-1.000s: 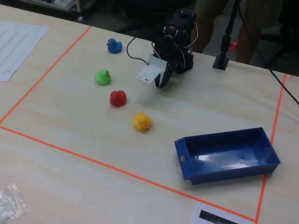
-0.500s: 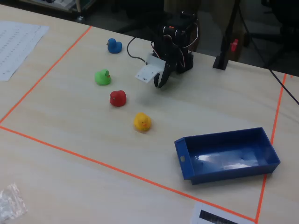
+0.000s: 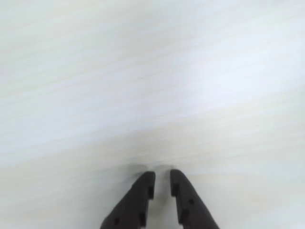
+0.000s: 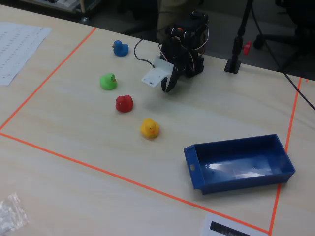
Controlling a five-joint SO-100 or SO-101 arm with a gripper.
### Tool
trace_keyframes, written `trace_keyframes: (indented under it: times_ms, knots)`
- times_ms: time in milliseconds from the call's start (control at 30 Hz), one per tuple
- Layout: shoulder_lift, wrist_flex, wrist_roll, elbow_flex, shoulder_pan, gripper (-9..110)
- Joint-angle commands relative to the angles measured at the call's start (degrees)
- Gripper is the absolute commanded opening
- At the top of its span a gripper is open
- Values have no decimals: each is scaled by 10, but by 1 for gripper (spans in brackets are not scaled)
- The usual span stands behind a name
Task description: Grasp blue duck and put it into box.
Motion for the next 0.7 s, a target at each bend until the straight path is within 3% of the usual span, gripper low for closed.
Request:
trace_keyframes:
  times_ms: [0,333,500,667]
  knots:
    - [-55,-21,-25,-98,56,1]
    - [-528,25,-95,-644,318,24]
    - [-628,18,-147,-775,453,28]
    - [-692,-78,-199,-802,548,30]
